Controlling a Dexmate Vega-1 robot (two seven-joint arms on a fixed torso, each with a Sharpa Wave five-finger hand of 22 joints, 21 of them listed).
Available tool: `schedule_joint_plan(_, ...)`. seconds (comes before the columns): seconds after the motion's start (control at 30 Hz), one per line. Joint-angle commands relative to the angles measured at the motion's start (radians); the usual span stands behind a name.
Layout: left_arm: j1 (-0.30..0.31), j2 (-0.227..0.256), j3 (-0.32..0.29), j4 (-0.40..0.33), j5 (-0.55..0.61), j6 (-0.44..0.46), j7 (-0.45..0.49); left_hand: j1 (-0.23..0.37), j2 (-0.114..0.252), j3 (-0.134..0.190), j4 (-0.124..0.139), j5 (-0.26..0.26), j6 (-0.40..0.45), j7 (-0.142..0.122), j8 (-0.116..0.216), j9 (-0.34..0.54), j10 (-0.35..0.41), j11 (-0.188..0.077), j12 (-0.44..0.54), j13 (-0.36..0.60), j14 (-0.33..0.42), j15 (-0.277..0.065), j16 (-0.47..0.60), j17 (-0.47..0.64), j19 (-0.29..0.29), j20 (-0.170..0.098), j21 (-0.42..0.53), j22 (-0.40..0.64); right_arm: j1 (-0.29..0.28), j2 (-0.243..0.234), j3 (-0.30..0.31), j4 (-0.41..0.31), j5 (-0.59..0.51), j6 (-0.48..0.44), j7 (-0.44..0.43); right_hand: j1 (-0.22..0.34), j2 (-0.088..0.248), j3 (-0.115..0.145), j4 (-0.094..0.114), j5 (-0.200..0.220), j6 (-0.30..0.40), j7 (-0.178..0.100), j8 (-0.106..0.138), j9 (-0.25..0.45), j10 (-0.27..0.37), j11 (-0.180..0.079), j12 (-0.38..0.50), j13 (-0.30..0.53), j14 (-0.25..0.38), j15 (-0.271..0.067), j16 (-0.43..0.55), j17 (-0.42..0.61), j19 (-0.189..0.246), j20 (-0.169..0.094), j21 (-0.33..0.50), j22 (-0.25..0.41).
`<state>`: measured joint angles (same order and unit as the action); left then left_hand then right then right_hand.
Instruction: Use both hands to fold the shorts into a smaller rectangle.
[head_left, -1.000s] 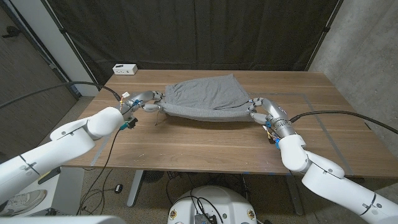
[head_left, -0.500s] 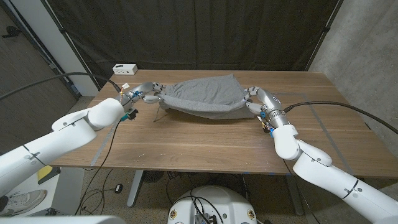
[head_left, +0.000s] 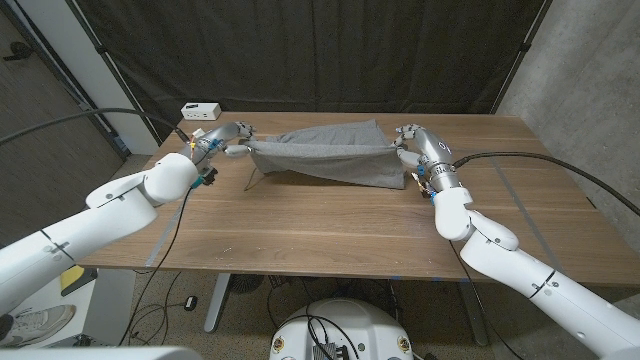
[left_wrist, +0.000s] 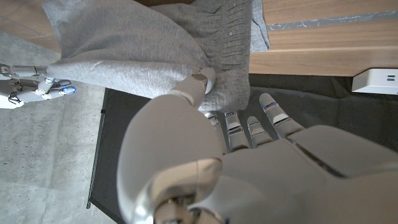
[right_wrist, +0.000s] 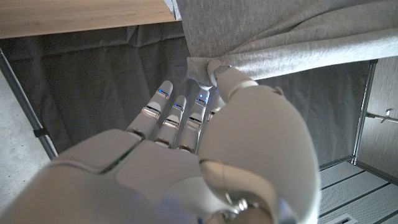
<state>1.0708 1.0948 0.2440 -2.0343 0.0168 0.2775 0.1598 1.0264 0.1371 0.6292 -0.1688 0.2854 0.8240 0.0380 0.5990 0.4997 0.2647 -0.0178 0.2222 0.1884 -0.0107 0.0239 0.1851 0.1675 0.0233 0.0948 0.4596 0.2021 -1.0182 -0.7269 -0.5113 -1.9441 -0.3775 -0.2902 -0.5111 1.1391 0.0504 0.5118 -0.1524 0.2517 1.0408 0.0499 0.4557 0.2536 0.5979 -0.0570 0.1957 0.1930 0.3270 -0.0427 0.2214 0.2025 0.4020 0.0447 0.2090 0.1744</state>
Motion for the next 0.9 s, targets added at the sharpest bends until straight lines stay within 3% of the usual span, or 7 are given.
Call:
schedule_joint_plan(0.03, -0.034, -0.036, 0.005, 0.048, -0.017, -0.009, 0.023, -0.006, 0.009, 0.001, -0.001, 0.005, 0.096, 0.098, -0.005, -0.003, 0.009, 0.004, 0.004, 0.005, 0.013, 0.008, 0.005, 0.0, 0.009, 0.003, 0.007, 0.006, 0.105, 0.043, -0.031, 0.11, -0.022, 0.042, -0.007, -0.01, -0.001, 0.008, 0.0, 0.006, -0.003, -0.002, 0.001, 0.005, -0.004, -0.002, -0.001, 0.005, 0.007, -0.1, -0.003, 0.005, -0.001, -0.004, -0.001, 0.006)
schedule_joint_plan(0.37, -0.11, -0.057, 0.033, 0.09, -0.075, 0.001, -0.045, -0.007, 0.011, -0.003, 0.0, 0.007, 0.089, 0.097, -0.013, -0.012, 0.008, 0.01, 0.002, 0.006, 0.012, 0.013, 0.0, 0.0, 0.008, 0.006, 0.01, 0.006, 0.194, 0.071, -0.057, 0.208, -0.028, 0.089, -0.001, -0.016, -0.001, 0.013, 0.0, 0.007, -0.009, -0.004, 0.002, 0.006, -0.007, -0.003, -0.003, 0.005, 0.012, -0.103, -0.002, 0.005, 0.001, -0.004, 0.0, 0.005)
schedule_joint_plan(0.9, -0.349, -0.103, 0.178, 0.194, -0.108, 0.056, -0.236, -0.01, 0.019, -0.009, 0.002, 0.011, 0.081, 0.102, -0.019, -0.014, -0.004, 0.022, -0.006, 0.007, 0.0, 0.02, -0.006, 0.0, -0.002, 0.004, 0.011, 0.008, 0.319, 0.098, -0.109, 0.355, -0.022, 0.146, 0.055, -0.026, -0.003, 0.02, -0.002, 0.006, -0.019, -0.013, 0.001, 0.002, -0.014, -0.006, -0.005, 0.005, 0.016, -0.105, -0.003, 0.005, 0.003, -0.004, 0.0, 0.005)
